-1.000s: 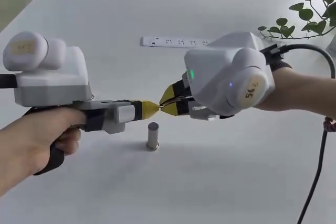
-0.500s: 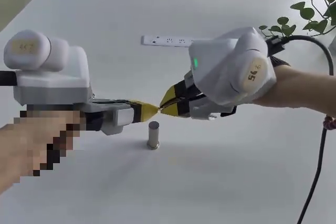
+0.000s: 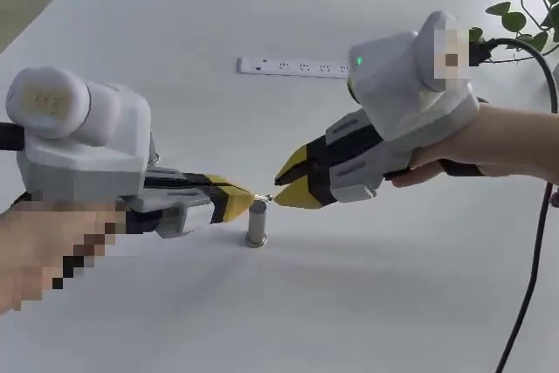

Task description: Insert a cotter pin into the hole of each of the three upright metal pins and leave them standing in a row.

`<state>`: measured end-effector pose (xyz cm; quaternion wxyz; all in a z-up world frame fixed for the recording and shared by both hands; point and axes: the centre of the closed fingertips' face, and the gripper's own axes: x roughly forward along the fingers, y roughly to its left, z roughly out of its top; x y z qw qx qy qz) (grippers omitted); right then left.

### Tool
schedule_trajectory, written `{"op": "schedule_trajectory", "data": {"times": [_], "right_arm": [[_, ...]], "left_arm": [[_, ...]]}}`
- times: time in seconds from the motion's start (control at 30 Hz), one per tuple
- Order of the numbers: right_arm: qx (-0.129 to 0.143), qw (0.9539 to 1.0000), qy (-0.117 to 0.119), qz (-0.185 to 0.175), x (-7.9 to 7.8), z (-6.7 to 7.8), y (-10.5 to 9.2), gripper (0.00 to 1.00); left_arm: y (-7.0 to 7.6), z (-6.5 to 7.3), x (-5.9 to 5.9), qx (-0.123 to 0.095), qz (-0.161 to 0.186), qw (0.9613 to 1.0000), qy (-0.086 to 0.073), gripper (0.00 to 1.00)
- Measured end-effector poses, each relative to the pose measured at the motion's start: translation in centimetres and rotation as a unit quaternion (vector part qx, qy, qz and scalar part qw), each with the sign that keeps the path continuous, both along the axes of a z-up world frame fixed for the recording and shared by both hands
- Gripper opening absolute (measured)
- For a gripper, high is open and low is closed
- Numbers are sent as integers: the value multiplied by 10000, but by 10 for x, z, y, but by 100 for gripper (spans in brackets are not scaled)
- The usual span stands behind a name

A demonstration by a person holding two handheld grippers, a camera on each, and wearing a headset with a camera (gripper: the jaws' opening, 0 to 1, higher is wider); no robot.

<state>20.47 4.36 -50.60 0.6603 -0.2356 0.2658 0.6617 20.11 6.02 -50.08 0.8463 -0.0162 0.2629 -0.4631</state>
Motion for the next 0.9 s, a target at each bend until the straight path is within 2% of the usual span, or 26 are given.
{"op": "schedule_trajectory", "data": {"times": [0.07,0.1,0.2,0.23,0.3,0.4,0.6,0.73,0.9], "right_arm": [[60,9998,172,-27,-3,0,-1,10],[165,9992,360,-9,-7,2,-2,10],[249,9975,656,-82,-10,4,-5,11],[184,9970,733,-150,-8,2,-8,11],[105,9976,677,-94,-8,0,-12,12],[55,9965,828,-41,-13,-2,-16,13],[107,9932,1156,89,-24,-4,-20,14],[89,9925,1197,210,-29,-7,-24,13],[159,9906,1312,340,-36,-5,-23,10]], "left_arm": [[-3,3,-3,56,-202,9996,-190,0],[-4,3,-4,81,-254,9993,-244,0],[-5,1,-8,163,-424,9984,-326,0],[-6,1,-9,173,-439,9984,-325,0],[-6,-4,-11,268,-544,9975,-369,0],[-7,-6,-15,346,-708,9957,-480,0],[-13,-3,-24,322,-1023,9920,-667,0],[-15,0,-28,225,-1163,9904,-714,0],[-18,2,-35,138,-1316,9882,-767,0]]}}
